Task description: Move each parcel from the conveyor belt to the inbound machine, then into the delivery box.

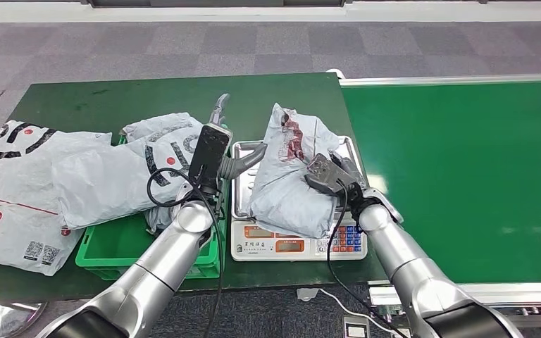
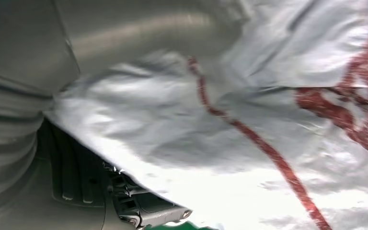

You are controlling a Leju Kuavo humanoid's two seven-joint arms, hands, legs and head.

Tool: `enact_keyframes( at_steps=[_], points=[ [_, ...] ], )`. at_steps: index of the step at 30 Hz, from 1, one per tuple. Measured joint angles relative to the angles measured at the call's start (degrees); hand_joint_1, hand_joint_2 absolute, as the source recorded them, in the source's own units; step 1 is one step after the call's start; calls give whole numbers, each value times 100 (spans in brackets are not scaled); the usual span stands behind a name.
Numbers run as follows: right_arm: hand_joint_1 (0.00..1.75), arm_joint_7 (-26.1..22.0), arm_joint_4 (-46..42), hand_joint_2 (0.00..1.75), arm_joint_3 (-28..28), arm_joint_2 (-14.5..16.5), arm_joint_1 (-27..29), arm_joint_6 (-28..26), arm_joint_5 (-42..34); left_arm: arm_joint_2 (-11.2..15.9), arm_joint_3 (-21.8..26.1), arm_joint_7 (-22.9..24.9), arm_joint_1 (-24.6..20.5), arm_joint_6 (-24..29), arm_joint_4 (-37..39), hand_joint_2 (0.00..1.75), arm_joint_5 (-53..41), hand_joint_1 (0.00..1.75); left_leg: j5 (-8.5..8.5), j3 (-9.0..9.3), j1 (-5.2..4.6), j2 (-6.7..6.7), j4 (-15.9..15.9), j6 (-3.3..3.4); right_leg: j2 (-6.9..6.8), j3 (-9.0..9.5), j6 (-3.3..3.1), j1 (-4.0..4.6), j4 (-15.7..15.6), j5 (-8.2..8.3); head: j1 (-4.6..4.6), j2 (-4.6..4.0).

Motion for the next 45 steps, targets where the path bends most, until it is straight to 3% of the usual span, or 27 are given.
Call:
enact_keyframes(
  at_steps=[5, 9, 13, 17, 25, 34, 41, 45],
  points=[
    [0, 57, -325, 175, 19, -55, 156, -873, 75, 4, -32, 48, 4, 123, -9, 175, -146, 0, 0, 0, 0, 0, 0, 0, -1, -1, 0, 0, 0, 0, -1, 0],
    [0, 47, -1165, 175, -117, -167, 423, -1742, 64, -42, -133, 131, -98, 220, 100, 175, -460, 0, 0, 0, 0, -2, 3, 0, -3, -4, 0, -1, 0, 0, 0, 0],
    [0, 80, -1820, 175, -538, -287, 585, -2186, 223, -347, -391, 326, -674, 222, 604, 175, -330, 0, 0, -8, -2, -10, 9, 1, -9, -5, 4, -2, -3, 3, 1, 0],
    [0, -276, -2115, 175, -949, -376, 677, -2516, 371, -562, -1018, 430, -1201, 290, 1026, 175, 320, 0, -3, -9, -8, -6, 10, 6, -4, -3, 11, -8, -5, 8, 1, 0],
    [0, -370, -2622, 175, -1438, -509, 839, -2752, 367, -680, -1743, 490, -1499, 244, 1464, 175, 518, 0, -4, -4, -6, 1, 9, 7, 2, -5, 11, -5, -5, 8, 0, 0],
    [0, -102, -3081, 175, -2051, -887, 1091, -2865, 523, -723, -3162, 1377, -1590, 210, 1485, 175, 943, 0, -8, -9, -13, -2, 10, 13, 0, -3, 12, -13, -6, 8, 1, 0],
    [0, -516, -2994, 175, -2207, -1132, 1077, -2915, 21, -737, -4376, 2235, -1720, -156, 1490, 175, 953, 0, -5, -8, -15, -3, 9, 19, -4, -2, 12, -13, -6, 8, 1, 0],
    [0, -608, -2941, 175, -2228, -1234, 1077, -2916, -95, -745, -4832, 2344, -1718, -208, 1490, 175, 923, 0, -5, -8, -14, 0, 9, 19, 0, -2, 12, -13, -6, 8, 1, 0]
  ],
)
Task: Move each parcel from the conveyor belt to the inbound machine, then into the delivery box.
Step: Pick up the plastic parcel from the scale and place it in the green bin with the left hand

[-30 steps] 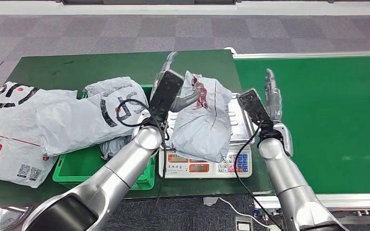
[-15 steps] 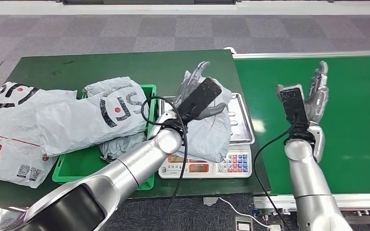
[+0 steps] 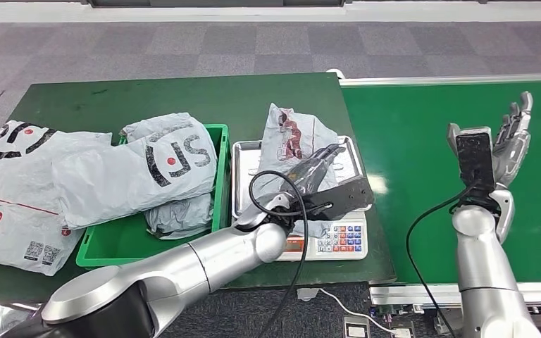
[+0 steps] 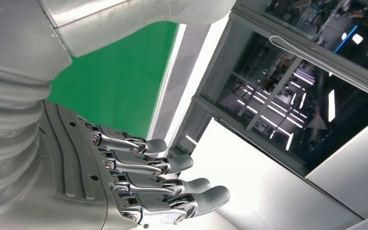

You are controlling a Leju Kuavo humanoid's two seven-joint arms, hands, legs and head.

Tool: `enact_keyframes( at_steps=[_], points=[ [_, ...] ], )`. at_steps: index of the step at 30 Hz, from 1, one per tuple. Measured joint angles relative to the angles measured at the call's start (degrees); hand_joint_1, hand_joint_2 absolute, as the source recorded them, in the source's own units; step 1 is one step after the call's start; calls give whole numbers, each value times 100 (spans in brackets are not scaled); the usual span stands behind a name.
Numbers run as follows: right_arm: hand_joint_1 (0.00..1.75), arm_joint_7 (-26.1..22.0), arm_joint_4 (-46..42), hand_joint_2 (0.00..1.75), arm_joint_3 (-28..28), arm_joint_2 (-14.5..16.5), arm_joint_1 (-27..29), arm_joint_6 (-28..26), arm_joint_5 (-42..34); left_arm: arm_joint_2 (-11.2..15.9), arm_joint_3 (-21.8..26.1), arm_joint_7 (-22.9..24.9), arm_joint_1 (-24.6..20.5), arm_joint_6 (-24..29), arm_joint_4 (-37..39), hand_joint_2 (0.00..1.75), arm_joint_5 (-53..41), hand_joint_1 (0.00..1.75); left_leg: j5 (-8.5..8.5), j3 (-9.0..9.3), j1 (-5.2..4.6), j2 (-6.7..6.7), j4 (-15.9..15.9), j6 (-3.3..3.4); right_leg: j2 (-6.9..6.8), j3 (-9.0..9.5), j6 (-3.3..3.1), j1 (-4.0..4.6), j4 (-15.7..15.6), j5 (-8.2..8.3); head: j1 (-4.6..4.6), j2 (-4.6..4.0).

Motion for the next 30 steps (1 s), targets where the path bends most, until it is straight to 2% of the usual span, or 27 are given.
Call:
enact_keyframes(
  at_steps=[3, 7, 12, 30],
  points=[
    [0, 26, 13, 175, -3, -38, 0, 16, -26, -1, -149, 63, -9, -26, 4, 175, -57, 0, 0, 0, 0, 0, 0, 0, -2, 0, 0, 0, 0, 0, 0, 0],
    [0, 124, 161, 175, -2, -186, 5, 379, -360, 2, -481, 466, -16, -192, 181, 175, -822, 0, 0, -1, 0, -2, -1, 0, -4, 2, 1, 0, 0, -1, 0, 0],
    [0, -282, 633, 175, 19, -385, -139, 773, -881, 4, -628, 350, 138, -441, 632, 175, -1523, 0, 0, -3, -1, -2, -1, 1, -3, 3, 2, -1, 0, 0, 0, 0],
    [0, -232, 837, 175, 220, -448, -277, 892, -1010, 2, -743, 422, 195, -608, 986, 175, -2092, 0, 2, -3, 0, -6, -1, 2, -8, 4, 2, 0, 0, 0, 0, 0]
  ],
)
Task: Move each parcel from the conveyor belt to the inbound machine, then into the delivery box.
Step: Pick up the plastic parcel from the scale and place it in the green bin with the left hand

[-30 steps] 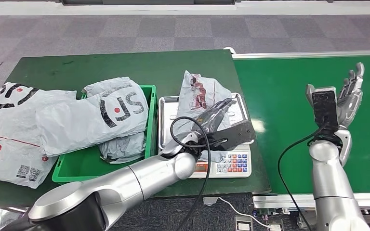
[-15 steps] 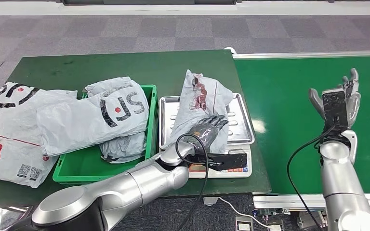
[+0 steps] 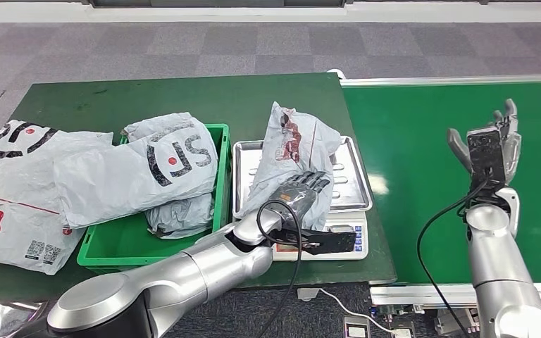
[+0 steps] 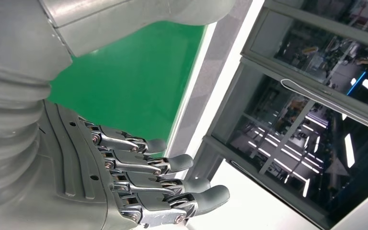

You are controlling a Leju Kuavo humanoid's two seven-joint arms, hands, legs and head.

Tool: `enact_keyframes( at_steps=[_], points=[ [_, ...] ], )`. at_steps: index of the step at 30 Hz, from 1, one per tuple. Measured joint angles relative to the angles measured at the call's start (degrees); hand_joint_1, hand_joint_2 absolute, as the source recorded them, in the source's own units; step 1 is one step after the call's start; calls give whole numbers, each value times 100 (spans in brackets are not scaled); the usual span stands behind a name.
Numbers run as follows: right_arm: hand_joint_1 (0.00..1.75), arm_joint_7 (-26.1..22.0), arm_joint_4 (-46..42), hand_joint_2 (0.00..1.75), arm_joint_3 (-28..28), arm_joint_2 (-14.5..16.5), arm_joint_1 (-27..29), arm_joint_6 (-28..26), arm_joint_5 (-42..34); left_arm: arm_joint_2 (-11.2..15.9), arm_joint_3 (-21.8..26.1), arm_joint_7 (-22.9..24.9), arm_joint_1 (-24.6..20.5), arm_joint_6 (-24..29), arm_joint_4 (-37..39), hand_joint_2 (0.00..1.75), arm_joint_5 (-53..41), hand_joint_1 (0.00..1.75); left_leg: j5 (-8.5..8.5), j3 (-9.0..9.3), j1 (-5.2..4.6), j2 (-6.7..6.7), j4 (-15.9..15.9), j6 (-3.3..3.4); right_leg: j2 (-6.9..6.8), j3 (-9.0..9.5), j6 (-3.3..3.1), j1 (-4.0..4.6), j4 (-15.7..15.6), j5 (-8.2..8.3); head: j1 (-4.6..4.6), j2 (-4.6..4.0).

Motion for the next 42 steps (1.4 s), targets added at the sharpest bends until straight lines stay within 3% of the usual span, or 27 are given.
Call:
enact_keyframes(
  at_steps=[3, 7, 10, 14, 19, 27, 34, 36, 39, 42],
  points=[
    [0, 1, 0, 175, 17, 0, -1, 0, 0, -1, -5, 0, 0, 0, 18, 175, 0, 0, 0, 0, 0, 0, 0, 0, 0, 0, 0, 0, 0, 0, 0, 0],
    [0, -2, 0, 175, 37, -2, -5, 4, 3, -2, -23, 6, 0, -1, 39, 175, -11, 175, 0, -1, 0, 0, -1, 0, 0, 1, 0, 0, 1, 0, 0, 0],
    [0, -68, -90, 175, 120, 81, -17, 213, 259, -4, -69, 319, -6, -50, 72, 175, -646, 175, 1, -6, 1, 0, -4, -1, 0, 5, -1, 2, 4, 0, 1, 0],
    [0, 213, -487, 175, 558, 457, -166, 438, 859, -22, -256, 731, -17, -58, 207, 175, -2168, 175, -2, 17, 3, 35, -5, -6, 32, 2, -3, 4, 6, 1, -1, 0],
    [0, 291, -554, 175, 948, 686, -541, 392, 763, -28, -288, 716, -33, -1, 348, 175, -2478, 175, 15, 10, 8, 13, -9, -6, 4, 3, -8, 8, 7, 5, -1, 0],
    [0, 119, -544, 175, 1134, 844, -834, 435, 703, -22, -288, 725, -99, 366, 532, 175, -2663, 175, 24, 8, 7, 8, -7, -7, 4, 6, -7, 7, 7, 16, 0, 0],
    [0, 24, -270, 175, 1238, 874, -1308, 434, 477, 1, -274, 607, -146, 971, 622, 175, -2863, 175, 24, 6, 7, 4, -6, -7, 2, 0, -7, 7, 7, 16, 0, 0],
    [0, -19, -210, 175, 1241, 870, -1359, 400, 394, 20, -225, 631, -176, 1360, 624, 175, -2860, 175, 24, 5, 7, 3, -6, -7, 2, -1, -7, 7, 7, 16, -1, 0],
    [0, -66, -160, 175, 1298, 815, -1371, 331, 178, 82, 68, 476, -394, 2189, 604, 175, -2864, 175, 25, 0, 7, -1, -5, -7, -2, -3, -6, 8, 7, 16, -1, 0],
    [0, -82, -137, 175, 1405, 752, -1372, 310, 78, 121, 447, 357, -647, 2305, 567, 175, -2929, 175, 25, 0, 6, 0, -5, -7, 2, -4, -6, 7, 7, 17, 0, 0]
  ],
)
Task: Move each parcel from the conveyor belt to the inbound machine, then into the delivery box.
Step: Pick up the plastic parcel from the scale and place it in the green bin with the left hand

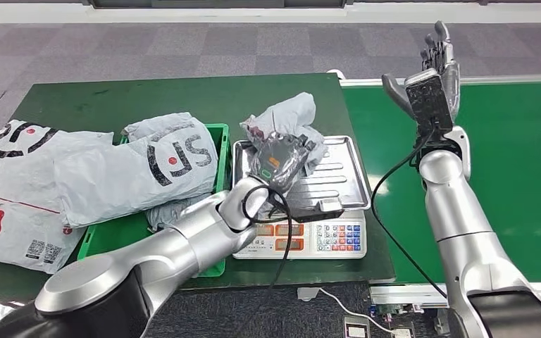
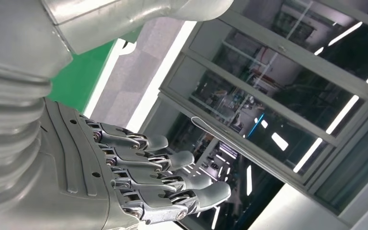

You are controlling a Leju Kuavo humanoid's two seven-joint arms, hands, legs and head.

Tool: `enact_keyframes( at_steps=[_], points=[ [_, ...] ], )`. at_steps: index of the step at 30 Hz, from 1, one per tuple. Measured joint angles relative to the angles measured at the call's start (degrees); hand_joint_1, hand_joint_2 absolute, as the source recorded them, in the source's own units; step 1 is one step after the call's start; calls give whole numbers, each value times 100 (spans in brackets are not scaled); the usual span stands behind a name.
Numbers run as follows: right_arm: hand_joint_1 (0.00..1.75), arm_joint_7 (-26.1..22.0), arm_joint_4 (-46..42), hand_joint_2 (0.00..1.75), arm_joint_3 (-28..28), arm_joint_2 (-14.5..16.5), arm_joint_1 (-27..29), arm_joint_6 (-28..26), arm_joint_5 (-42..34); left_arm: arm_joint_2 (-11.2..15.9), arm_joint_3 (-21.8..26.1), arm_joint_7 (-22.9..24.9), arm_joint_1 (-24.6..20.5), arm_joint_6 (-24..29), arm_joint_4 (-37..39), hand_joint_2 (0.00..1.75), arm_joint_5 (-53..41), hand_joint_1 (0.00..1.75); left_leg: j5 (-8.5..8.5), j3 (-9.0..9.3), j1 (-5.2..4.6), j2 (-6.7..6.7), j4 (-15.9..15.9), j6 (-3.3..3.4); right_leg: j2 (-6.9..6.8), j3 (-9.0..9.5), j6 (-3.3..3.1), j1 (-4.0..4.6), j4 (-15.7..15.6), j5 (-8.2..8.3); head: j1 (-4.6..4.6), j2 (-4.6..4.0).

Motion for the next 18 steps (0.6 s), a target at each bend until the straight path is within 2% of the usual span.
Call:
enact_keyframes(
  at_steps=[8, 11, 14, 18],
  points=[
    [0, 0, 18, 175, 127, -60, -3, -23, -32, 50, 316, 5, -64, 56, -57, 175, -77, 175, 0, 0, 0, -1, 1, 0, -1, -1, 0, 0, 0, 0, 0, 0],
    [0, 103, 22, 175, 131, -65, 25, -153, 33, 173, 594, 348, -41, 424, -341, 175, -953, 175, 0, -2, 1, -1, 1, 0, -1, -4, 0, 1, 0, 0, 0, 0],
    [0, 252, -27, 175, 130, -67, 210, -307, 172, 378, 1604, 333, -49, 849, -823, 175, -2426, 175, 0, -3, 4, 2, 1, -1, 2, -6, 0, 3, 0, 0, -1, 0],
    [0, 387, -309, 175, 74, -167, 659, -348, 279, 642, 3124, 156, 27, 892, -1371, 175, -3398, 175, -3, 0, 3, 12, 0, -3, 17, -11, 0, 2, 0, -1, -2, 0]
  ],
)
